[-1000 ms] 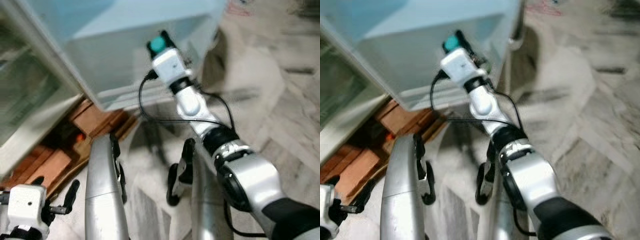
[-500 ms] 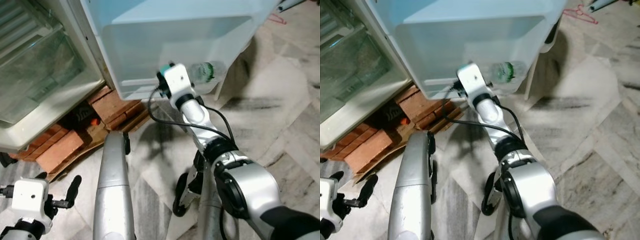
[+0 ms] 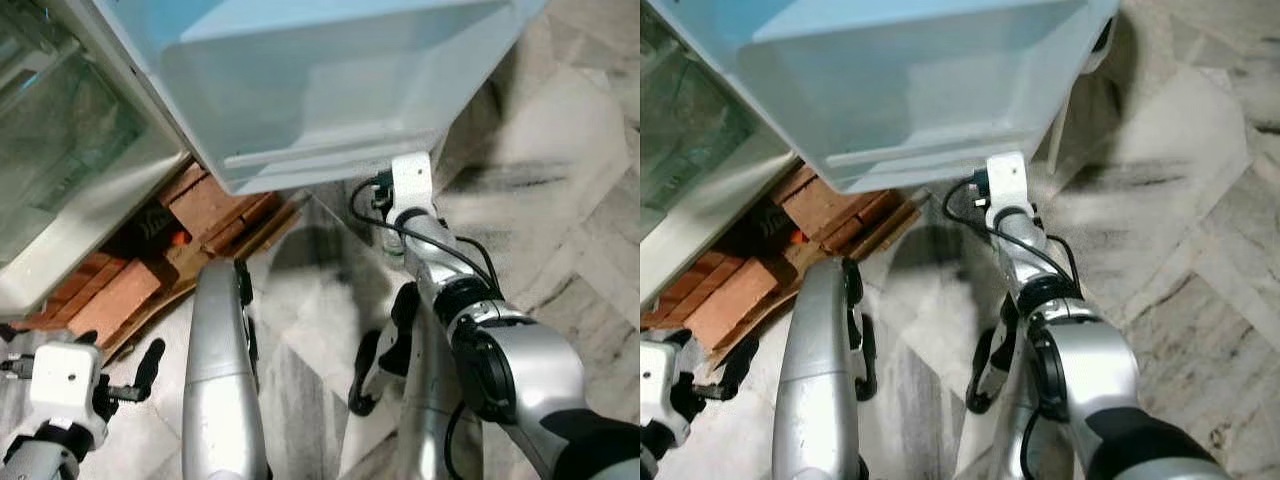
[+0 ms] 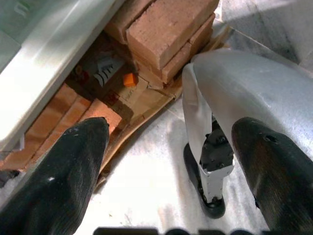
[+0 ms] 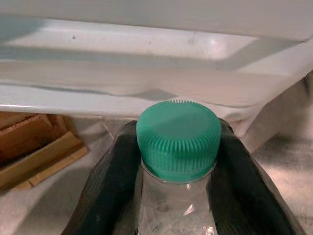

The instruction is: Restocking fridge

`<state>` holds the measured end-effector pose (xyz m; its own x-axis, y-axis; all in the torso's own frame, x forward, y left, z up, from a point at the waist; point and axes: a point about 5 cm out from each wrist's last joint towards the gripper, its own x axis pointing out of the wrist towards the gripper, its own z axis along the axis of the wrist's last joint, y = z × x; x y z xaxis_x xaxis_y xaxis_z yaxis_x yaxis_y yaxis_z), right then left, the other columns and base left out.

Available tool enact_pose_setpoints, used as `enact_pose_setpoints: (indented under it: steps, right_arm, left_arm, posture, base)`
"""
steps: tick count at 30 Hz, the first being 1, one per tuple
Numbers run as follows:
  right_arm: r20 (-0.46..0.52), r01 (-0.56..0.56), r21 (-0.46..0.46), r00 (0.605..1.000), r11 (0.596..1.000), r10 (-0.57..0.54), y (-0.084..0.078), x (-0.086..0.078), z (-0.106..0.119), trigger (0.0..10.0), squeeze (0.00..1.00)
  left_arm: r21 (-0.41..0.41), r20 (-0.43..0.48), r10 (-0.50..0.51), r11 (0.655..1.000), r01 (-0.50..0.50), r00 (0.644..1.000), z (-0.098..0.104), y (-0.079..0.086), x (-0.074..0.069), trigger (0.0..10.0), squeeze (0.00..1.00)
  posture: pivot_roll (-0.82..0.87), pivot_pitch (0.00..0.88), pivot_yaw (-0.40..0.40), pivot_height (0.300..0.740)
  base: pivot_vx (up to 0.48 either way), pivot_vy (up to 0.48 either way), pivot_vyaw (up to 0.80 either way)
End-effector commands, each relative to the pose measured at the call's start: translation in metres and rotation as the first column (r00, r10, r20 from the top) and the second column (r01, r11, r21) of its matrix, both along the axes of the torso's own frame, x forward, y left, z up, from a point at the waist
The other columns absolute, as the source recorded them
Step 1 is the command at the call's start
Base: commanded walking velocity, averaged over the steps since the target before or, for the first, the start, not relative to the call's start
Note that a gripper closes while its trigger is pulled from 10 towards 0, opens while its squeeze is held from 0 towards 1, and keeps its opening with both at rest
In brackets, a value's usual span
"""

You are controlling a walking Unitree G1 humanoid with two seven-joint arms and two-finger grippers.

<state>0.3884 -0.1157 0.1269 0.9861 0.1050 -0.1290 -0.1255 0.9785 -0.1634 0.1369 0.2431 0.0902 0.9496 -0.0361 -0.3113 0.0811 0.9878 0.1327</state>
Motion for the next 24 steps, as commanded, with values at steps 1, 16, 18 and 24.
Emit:
enact_pose_setpoints:
  steps: [1, 16, 18, 24]
  right_arm:
    - [-0.010, -0.026, -0.022, 1.000, 0.999, 0.026, 0.003, -0.005, -0.009, 10.0, 0.00]
    - [0.207, -0.363, 0.083, 0.917, 0.928, 0.340, 0.023, -0.044, -0.012, 10.0, 0.00]
    - [0.254, -0.394, 0.061, 0.895, 0.917, 0.367, 0.023, -0.056, -0.010, 10.0, 0.00]
    - [0.263, -0.382, 0.081, 0.899, 0.920, 0.350, 0.013, -0.077, -0.010, 10.0, 0.00]
  left_arm:
    - [0.011, -0.041, 0.006, 1.000, -0.006, 0.999, -0.008, 0.002, -0.006, 10.0, 0.00]
    - [-0.011, 0.092, 0.045, 0.999, -0.044, 0.995, -0.011, 0.001, 0.051, 10.0, 0.00]
    - [-0.025, 0.114, 0.040, 0.999, -0.038, 0.993, -0.012, -0.004, 0.061, 10.0, 0.00]
    - [-0.048, 0.168, 0.011, 0.999, -0.003, 0.986, -0.011, -0.018, 0.083, 10.0, 0.00]
  posture:
    - [0.34, 0.464, -0.010, 0.524]
    - [0.22, 0.271, -0.057, 0.524]
    - [0.20, 0.231, -0.051, 0.534]
    - [0.18, 0.146, -0.025, 0.574]
  base:
    - [0.000, 0.000, 0.00]
    - [0.000, 0.000, 0.00]
    - [0.000, 0.000, 0.00]
    - [0.000, 0.000, 0.00]
